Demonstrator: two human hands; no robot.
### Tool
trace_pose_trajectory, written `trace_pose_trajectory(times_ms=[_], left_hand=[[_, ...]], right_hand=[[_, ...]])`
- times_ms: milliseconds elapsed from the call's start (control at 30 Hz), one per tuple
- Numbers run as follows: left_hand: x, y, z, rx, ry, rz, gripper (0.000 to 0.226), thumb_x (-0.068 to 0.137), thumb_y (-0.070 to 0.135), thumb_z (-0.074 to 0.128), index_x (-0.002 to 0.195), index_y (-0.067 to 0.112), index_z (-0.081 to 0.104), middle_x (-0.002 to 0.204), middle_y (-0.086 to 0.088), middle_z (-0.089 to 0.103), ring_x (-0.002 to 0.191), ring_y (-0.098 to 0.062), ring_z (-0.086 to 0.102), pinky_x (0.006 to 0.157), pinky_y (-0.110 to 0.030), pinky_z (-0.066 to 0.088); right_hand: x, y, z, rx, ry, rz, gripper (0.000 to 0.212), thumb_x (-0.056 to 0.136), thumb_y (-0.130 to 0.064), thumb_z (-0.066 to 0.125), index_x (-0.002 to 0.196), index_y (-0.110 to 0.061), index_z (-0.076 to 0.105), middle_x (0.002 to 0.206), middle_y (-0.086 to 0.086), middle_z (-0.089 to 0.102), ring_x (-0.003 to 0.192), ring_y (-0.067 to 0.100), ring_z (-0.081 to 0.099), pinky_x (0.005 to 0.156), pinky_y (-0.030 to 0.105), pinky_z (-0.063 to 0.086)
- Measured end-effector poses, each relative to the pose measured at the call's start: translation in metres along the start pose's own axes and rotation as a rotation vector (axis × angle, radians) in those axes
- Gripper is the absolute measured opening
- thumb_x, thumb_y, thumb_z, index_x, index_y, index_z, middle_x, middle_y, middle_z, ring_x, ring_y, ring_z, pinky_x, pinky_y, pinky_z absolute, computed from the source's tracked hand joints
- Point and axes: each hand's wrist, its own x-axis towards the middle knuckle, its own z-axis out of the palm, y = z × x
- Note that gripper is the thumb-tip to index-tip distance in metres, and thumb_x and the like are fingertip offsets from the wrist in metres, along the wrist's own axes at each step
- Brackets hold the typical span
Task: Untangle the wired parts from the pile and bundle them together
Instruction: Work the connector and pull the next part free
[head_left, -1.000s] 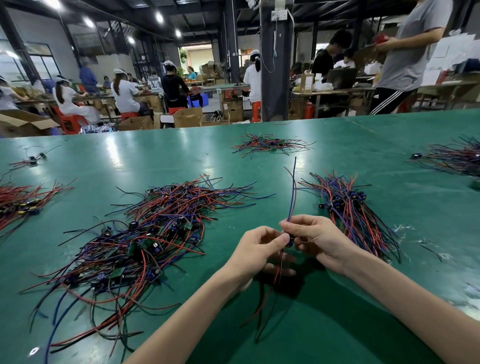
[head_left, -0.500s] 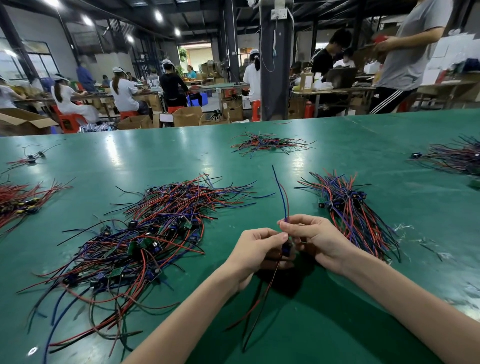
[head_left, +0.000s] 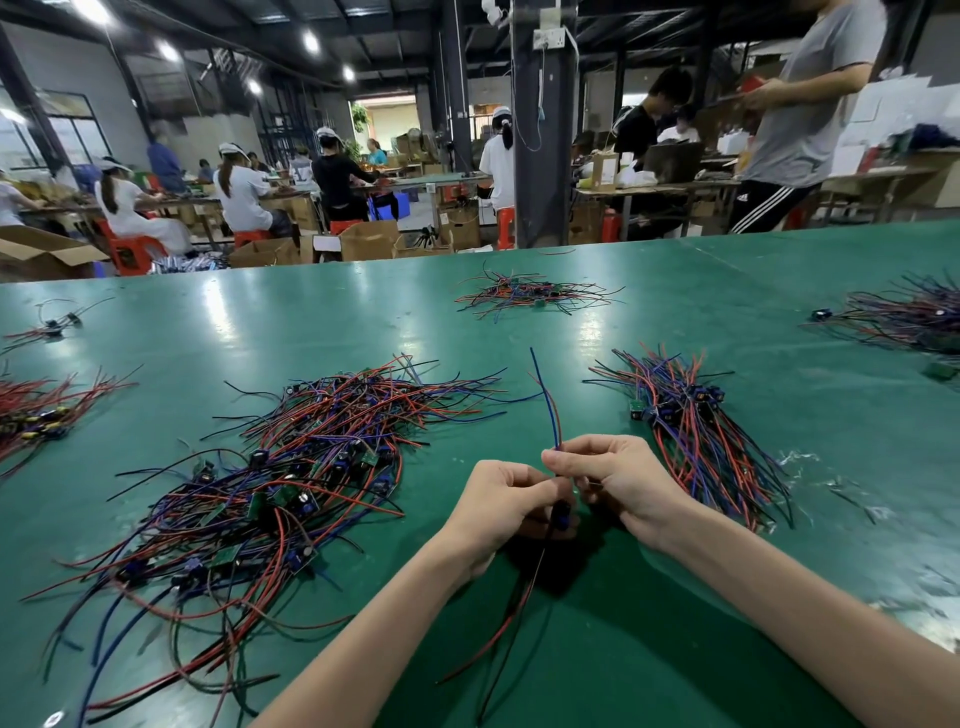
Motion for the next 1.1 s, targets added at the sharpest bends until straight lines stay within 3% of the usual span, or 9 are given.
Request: trace_pose_trajectory(times_ms=[67,167,333,467,633,733,1000,1100], left_hand=[[0.0,0.001,-0.001,0.011,-0.007,-0.004,0.02,0.088,0.006,0.063,0.071,-0.003,0.061,0.055,-0.008,0.062,0.048,-0.014,0.063,0.048,-0.022,0.051],[0.0,0.002,-0.002,0.059,-0.04,-0.018,0.019,0.086,0.009,0.066,0.068,0.003,0.063,0.065,-0.015,0.06,0.054,-0.02,0.06,0.058,-0.027,0.052],[-0.006,0.002,0.002,-0.095,-0.213,-0.064,0.015,0.086,0.001,0.062,0.073,-0.006,0.061,0.068,-0.018,0.067,0.055,-0.024,0.066,0.055,-0.029,0.055],[-0.008,0.004,0.003,-0.087,-0.242,-0.047,0.015,0.087,-0.001,0.06,0.073,-0.007,0.061,0.07,-0.018,0.068,0.057,-0.023,0.066,0.056,-0.028,0.055],[-0.007,0.006,0.003,-0.071,-0.215,-0.056,0.015,0.086,-0.001,0.061,0.073,-0.007,0.061,0.069,-0.019,0.068,0.056,-0.024,0.066,0.056,-0.03,0.056],[-0.008,0.007,0.003,-0.064,-0.216,-0.059,0.013,0.086,0.0,0.061,0.075,-0.007,0.06,0.069,-0.019,0.068,0.056,-0.024,0.067,0.057,-0.03,0.056],[-0.009,0.006,0.001,-0.099,-0.228,-0.047,0.013,0.086,-0.001,0.062,0.075,-0.007,0.06,0.07,-0.02,0.068,0.058,-0.026,0.066,0.058,-0.031,0.057],[-0.01,0.005,0.002,-0.082,-0.204,0.0,0.014,0.084,0.001,0.065,0.071,-0.005,0.063,0.077,-0.012,0.068,0.059,-0.022,0.065,0.059,-0.031,0.057]], right_hand=[[0.002,0.001,0.0,-0.008,0.023,-0.015,0.014,0.067,-0.004,0.08,0.067,-0.006,0.066,0.053,0.005,0.053,0.043,0.011,0.037,0.044,0.02,0.03],[0.009,-0.002,-0.004,-0.023,0.107,-0.074,0.016,0.065,-0.003,0.082,0.062,-0.007,0.066,0.045,-0.002,0.055,0.037,0.006,0.037,0.039,0.017,0.031],[0.021,-0.008,-0.022,-0.089,0.281,-0.163,0.022,0.065,-0.001,0.083,0.057,-0.01,0.064,0.044,-0.004,0.056,0.034,0.004,0.036,0.037,0.014,0.032],[0.027,-0.011,-0.033,-0.156,0.365,-0.244,0.02,0.063,-0.005,0.085,0.058,-0.011,0.067,0.047,-0.006,0.058,0.037,0.001,0.04,0.042,0.013,0.036],[0.027,-0.007,-0.032,-0.421,0.433,-0.43,0.022,0.067,-0.013,0.085,0.058,-0.022,0.067,0.054,-0.009,0.063,0.045,-0.003,0.049,0.053,0.011,0.043],[0.028,-0.006,-0.033,-0.484,0.463,-0.512,0.015,0.071,-0.013,0.083,0.065,-0.017,0.069,0.059,-0.007,0.064,0.051,0.002,0.052,0.054,0.007,0.042],[0.024,-0.006,-0.031,-0.688,0.47,-0.744,0.012,0.077,-0.011,0.077,0.07,-0.012,0.067,0.058,-0.007,0.057,0.052,0.006,0.047,0.054,0.016,0.04],[0.026,-0.006,-0.035,-0.65,0.492,-0.661,0.016,0.078,-0.016,0.077,0.068,-0.011,0.066,0.057,-0.006,0.058,0.05,0.013,0.053,0.059,0.025,0.045]])
